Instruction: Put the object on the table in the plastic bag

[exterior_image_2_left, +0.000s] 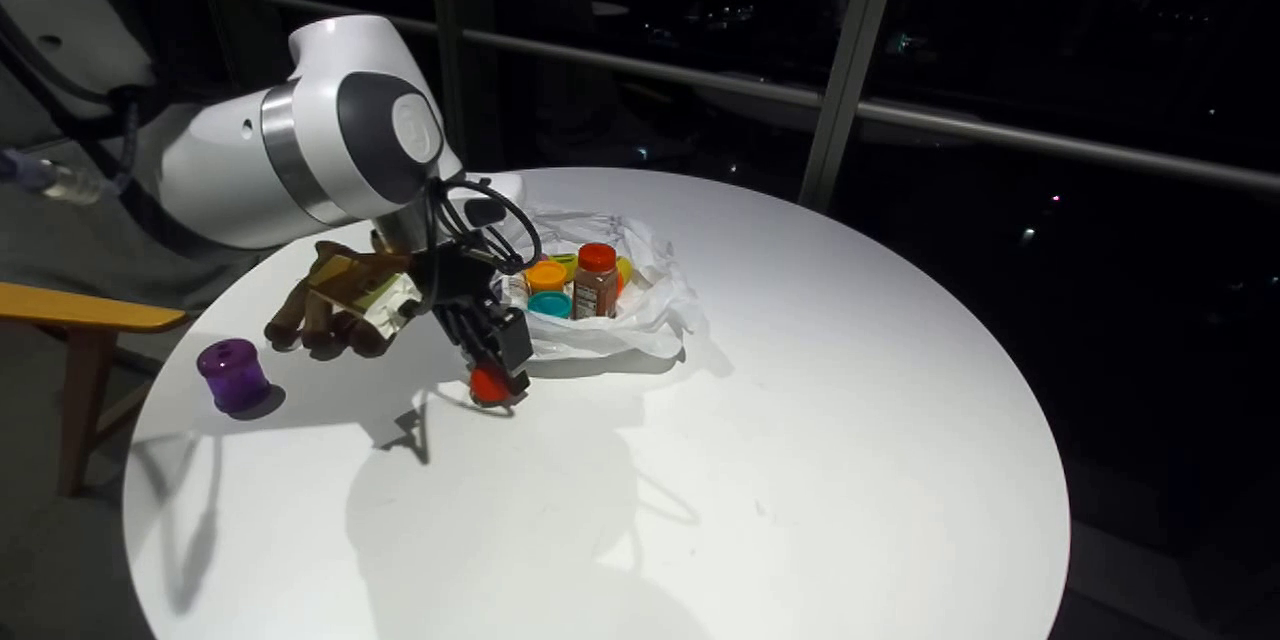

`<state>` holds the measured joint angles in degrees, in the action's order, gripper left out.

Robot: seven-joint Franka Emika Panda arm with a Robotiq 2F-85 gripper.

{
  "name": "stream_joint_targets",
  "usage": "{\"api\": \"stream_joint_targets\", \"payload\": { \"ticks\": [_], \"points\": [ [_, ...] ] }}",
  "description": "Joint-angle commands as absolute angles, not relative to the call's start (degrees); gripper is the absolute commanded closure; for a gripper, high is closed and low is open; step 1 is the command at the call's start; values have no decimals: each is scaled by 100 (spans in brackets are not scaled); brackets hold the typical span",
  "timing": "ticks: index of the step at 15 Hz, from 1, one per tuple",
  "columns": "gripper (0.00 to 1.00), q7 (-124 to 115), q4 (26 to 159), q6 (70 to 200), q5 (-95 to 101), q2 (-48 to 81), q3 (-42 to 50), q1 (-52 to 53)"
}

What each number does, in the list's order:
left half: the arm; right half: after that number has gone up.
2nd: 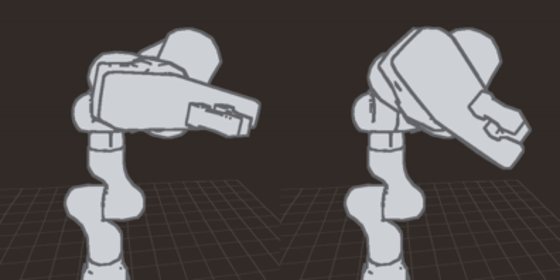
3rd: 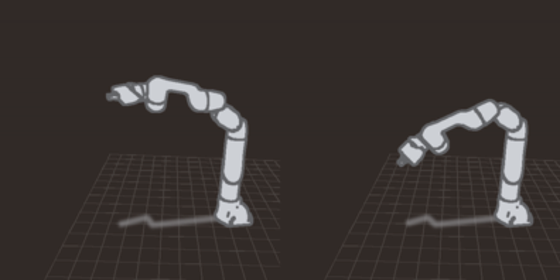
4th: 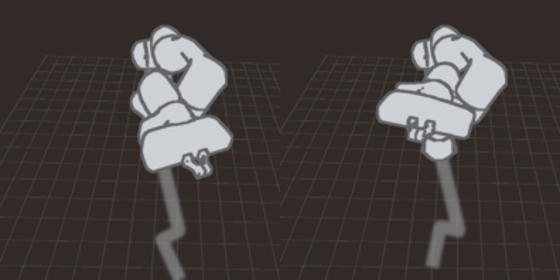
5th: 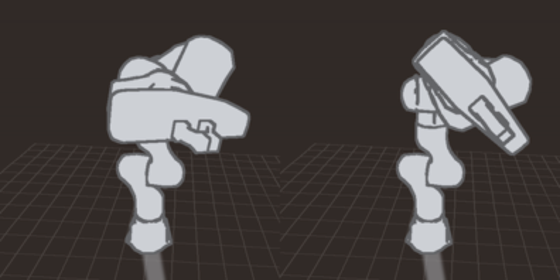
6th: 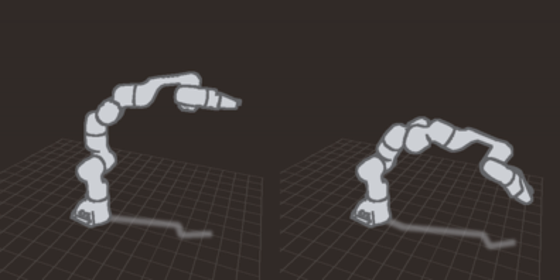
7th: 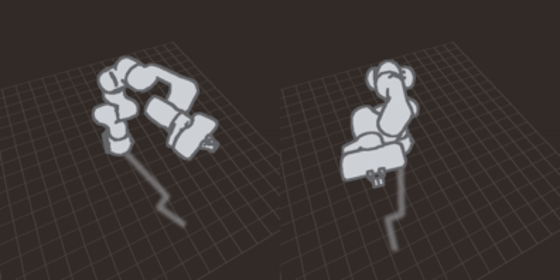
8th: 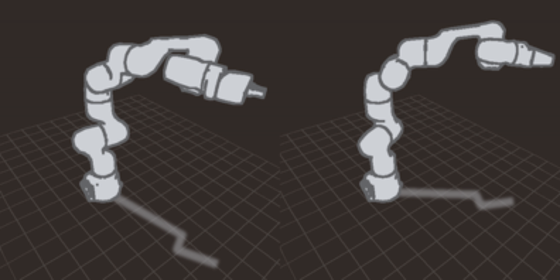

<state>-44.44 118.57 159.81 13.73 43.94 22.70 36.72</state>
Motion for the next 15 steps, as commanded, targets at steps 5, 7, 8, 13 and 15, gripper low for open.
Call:
{"api": "stream_joint_targets", "payload": {
  "ticks": [5, 7, 8, 13, 15],
  "points": [
    [74, -5156, 12343, 14968, 1454, 3418, 2391, 4102],
    [74, -5626, 12152, 14602, 1590, 3169, 2355, 4176],
    [74, -5847, 11999, 14514, 1670, 3085, 2317, 4178],
    [74, -6684, 10593, 14766, 1983, 3533, 2073, 3742],
    [74, -7023, 9978, 14736, 2135, 4034, 2075, 3566]
  ]
}}
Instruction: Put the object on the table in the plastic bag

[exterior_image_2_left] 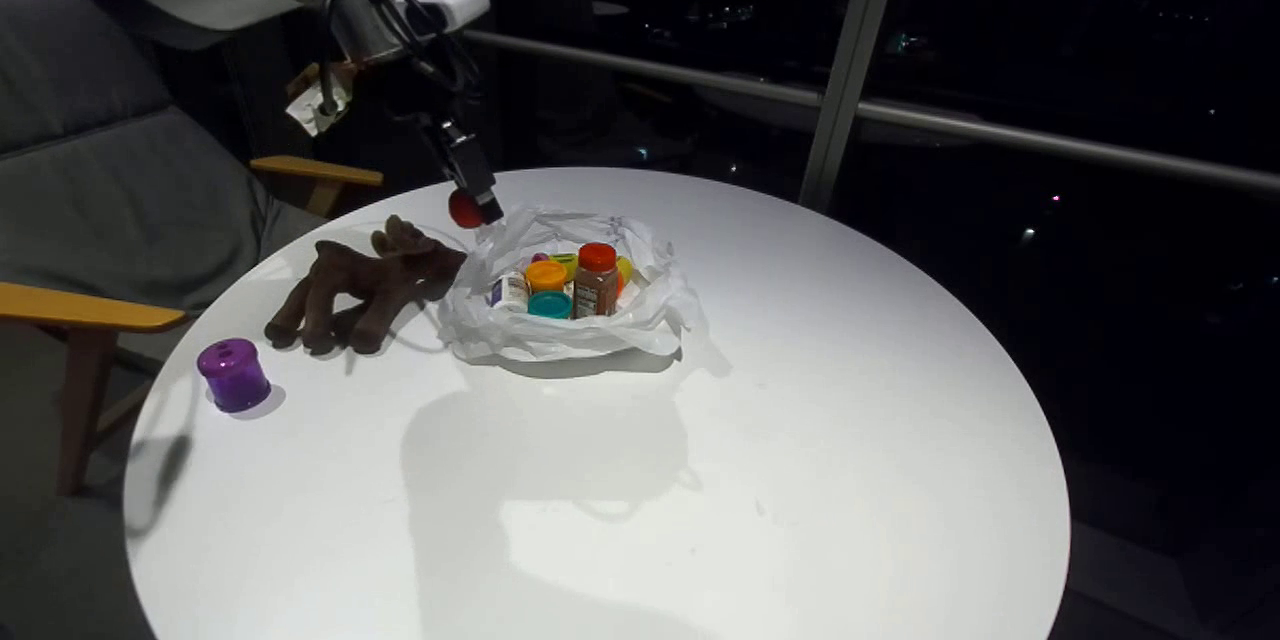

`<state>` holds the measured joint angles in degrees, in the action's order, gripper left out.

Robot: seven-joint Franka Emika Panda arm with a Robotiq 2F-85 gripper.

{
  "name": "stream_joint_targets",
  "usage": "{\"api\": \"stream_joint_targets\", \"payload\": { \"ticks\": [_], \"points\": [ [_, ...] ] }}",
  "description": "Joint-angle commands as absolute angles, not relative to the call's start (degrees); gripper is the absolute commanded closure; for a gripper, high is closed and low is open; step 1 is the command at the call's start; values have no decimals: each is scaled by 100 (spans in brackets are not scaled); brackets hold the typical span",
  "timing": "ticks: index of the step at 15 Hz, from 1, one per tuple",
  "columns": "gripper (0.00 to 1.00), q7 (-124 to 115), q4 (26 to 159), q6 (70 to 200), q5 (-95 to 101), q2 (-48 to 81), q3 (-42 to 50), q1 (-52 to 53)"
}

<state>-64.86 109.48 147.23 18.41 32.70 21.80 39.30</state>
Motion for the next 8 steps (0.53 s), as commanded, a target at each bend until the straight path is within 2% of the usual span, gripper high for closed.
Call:
{"api": "stream_joint_targets", "payload": {
  "ticks": [1, 7, 8],
  "points": [
    [74, -7116, 9729, 14713, 2143, 4245, 2037, 3431],
    [74, -7448, 8471, 15696, 1893, 5575, 1925, 2782],
    [67, -7518, 8299, 15792, 1866, 5744, 1994, 2772]
  ]
}}
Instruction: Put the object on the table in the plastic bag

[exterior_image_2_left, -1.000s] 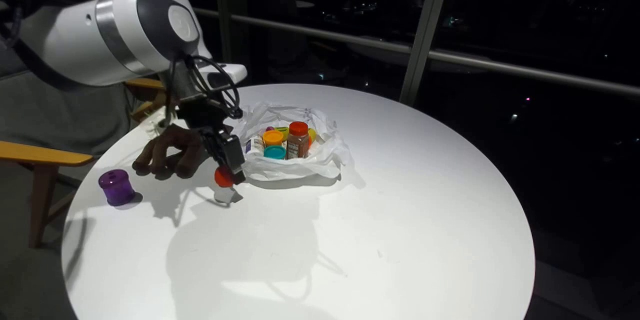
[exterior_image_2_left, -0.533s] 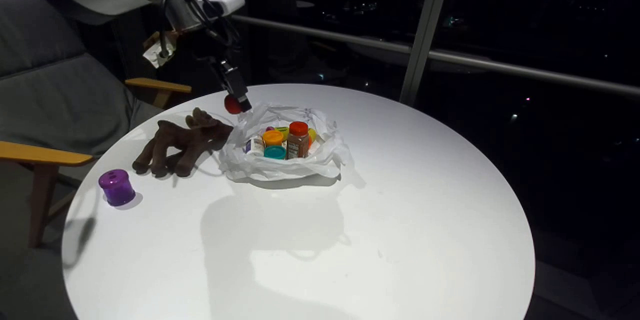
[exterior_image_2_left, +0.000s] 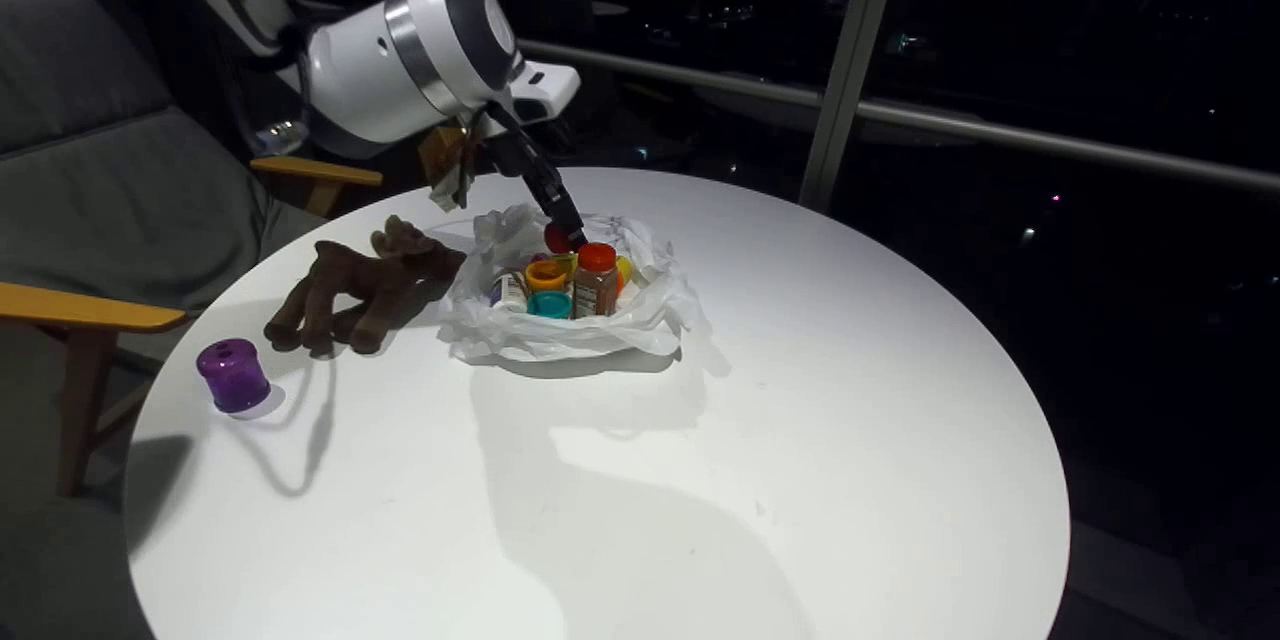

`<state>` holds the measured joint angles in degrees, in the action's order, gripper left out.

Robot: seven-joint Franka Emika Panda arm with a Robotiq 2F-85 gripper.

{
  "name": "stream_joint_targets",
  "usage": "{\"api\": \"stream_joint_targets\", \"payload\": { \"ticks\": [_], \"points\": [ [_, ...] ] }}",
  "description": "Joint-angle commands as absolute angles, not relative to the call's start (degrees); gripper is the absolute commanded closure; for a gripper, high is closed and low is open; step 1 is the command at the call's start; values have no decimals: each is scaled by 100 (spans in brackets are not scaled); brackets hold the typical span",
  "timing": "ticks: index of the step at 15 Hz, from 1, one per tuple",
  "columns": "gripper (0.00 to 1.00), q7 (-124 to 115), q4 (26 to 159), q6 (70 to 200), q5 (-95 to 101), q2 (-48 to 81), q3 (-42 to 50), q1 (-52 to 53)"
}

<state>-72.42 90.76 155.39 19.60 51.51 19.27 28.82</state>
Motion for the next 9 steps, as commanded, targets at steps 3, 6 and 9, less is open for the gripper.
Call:
{"api": "stream_joint_targets", "payload": {
  "ticks": [3, 6, 9],
  "points": [
    [18, -7702, 8203, 16081, 1839, 5871, 2165, 2860],
    [0, -7800, 8629, 16405, 1907, 5545, 2355, 3171],
    [0, -7755, 9216, 16190, 1901, 5020, 2296, 3607]
  ]
}}
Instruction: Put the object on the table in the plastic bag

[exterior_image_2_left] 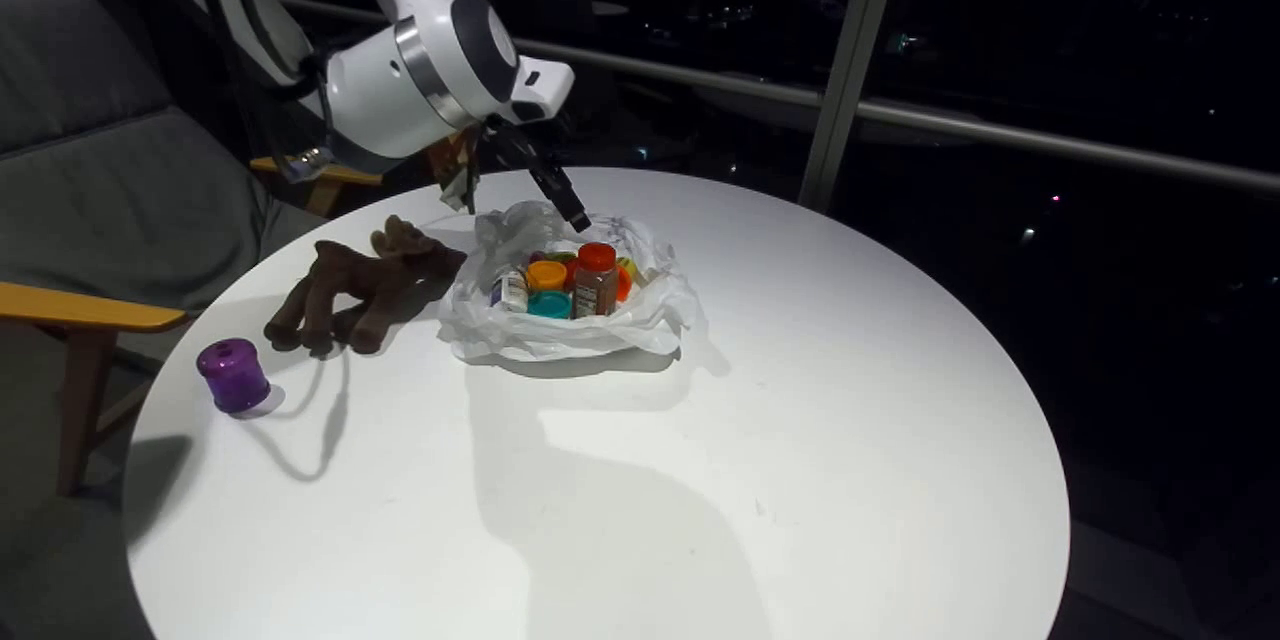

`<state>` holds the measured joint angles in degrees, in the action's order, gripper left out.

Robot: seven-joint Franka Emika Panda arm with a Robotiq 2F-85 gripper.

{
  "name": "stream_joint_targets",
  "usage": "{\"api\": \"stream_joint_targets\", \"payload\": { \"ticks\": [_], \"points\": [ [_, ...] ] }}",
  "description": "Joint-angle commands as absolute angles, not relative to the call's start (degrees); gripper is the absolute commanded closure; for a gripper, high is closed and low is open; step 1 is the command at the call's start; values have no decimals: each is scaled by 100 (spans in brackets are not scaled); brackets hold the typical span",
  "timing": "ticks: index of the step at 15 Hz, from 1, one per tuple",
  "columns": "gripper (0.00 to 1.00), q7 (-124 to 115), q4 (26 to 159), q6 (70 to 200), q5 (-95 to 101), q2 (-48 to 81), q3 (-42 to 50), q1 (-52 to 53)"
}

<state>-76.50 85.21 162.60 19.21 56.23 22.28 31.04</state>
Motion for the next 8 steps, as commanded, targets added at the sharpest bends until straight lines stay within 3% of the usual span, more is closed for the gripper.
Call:
{"api": "stream_joint_targets", "payload": {
  "ticks": [1, 8],
  "points": [
    [0, -7746, 9420, 16029, 1921, 4783, 2290, 3797],
    [0, -7826, 10472, 13834, 1945, 3417, 1307, 4410]
  ]
}}
